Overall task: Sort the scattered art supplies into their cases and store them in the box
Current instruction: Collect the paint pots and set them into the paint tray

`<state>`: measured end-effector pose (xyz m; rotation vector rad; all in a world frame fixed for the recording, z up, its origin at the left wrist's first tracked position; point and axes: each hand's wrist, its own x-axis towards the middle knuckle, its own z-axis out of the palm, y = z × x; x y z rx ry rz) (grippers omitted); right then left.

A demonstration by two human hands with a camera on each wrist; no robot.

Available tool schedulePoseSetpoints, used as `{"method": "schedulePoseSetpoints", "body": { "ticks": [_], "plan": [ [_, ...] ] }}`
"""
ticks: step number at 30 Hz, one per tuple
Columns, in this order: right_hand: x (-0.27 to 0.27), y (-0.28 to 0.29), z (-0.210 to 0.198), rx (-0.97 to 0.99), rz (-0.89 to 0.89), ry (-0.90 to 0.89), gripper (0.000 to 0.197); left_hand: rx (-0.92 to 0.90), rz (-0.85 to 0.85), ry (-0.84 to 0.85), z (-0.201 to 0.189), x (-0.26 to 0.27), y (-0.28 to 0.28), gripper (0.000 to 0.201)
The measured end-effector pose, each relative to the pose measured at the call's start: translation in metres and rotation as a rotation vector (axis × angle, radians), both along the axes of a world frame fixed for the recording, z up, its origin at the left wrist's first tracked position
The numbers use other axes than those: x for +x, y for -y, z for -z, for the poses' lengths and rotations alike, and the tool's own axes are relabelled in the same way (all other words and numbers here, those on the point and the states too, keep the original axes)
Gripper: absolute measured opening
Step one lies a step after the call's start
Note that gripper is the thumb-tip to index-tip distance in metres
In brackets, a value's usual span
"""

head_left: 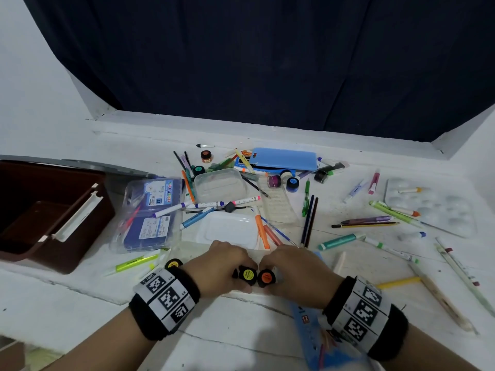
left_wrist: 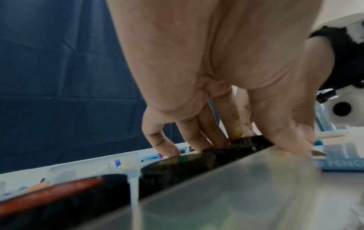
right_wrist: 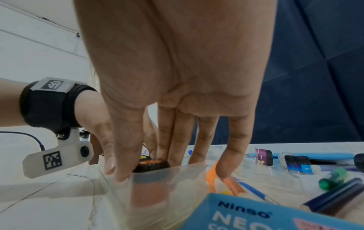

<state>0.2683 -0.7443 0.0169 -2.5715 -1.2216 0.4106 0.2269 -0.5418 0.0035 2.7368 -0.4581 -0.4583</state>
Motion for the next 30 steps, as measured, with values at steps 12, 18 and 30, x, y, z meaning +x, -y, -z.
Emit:
{"method": "schedulePoseSetpoints", "body": {
  "ticks": [12, 18, 30],
  "plan": [
    [0.007, -0.009, -0.003, -0.093, -0.012, 0.009, 0.025, -0.066, -0.143, 0.034, 0.002, -0.004, -0.003, 0.038],
    [0.007, -0.007, -0.003, -0.084, -0.012, 0.011, 0.024, 0.059, -0.154, 0.021, 0.002, -0.004, -0.003, 0.041],
    [0.041, 0.009, -0.005, 0.546, 0.317, -0.109, 0.018, -0.375, -0.210, 0.177, -0.036, 0.013, -0.017, 0.038]
  ]
}}
